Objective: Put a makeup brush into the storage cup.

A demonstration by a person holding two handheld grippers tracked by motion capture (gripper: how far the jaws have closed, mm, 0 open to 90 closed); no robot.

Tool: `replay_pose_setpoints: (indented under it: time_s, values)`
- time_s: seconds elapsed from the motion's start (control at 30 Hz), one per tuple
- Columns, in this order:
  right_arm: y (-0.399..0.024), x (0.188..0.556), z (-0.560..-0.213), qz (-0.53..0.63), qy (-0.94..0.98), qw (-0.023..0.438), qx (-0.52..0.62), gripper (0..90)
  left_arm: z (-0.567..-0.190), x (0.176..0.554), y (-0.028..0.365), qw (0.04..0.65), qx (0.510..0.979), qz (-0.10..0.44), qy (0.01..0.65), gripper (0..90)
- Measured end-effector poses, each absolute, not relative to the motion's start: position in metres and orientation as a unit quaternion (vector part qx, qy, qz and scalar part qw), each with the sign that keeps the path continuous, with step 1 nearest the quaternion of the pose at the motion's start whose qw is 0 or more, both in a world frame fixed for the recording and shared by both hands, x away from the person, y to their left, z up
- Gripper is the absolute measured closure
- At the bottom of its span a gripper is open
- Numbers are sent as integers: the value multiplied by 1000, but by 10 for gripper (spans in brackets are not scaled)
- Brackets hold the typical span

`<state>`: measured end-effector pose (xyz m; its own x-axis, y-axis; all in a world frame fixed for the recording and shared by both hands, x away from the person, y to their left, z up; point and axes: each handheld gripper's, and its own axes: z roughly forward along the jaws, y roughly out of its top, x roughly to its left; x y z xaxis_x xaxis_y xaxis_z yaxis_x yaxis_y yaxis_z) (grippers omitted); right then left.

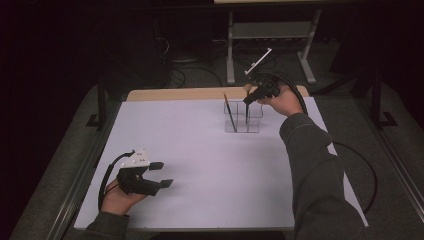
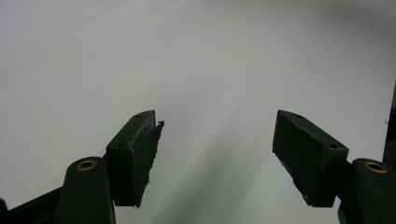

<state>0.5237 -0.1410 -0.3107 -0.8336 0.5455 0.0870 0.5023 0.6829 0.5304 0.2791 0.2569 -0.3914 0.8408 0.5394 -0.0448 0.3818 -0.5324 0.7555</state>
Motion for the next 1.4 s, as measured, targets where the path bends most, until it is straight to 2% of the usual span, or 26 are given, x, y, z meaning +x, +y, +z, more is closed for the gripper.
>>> replay_pose_setpoints:
  time_s: [0.3, 0.47, 1.4]
  values:
    - [-138, 524, -318, 268, 919, 30, 287, 811, -391, 279, 256, 402, 871, 97, 266, 302]
    - [-137, 523, -318, 268, 915, 35, 298, 728, -392, 279, 256, 399, 873, 97, 263, 302]
    - [-162, 493, -323, 330, 891, 24, 311, 638, -391, 274, 256, 407, 867, 100, 271, 301]
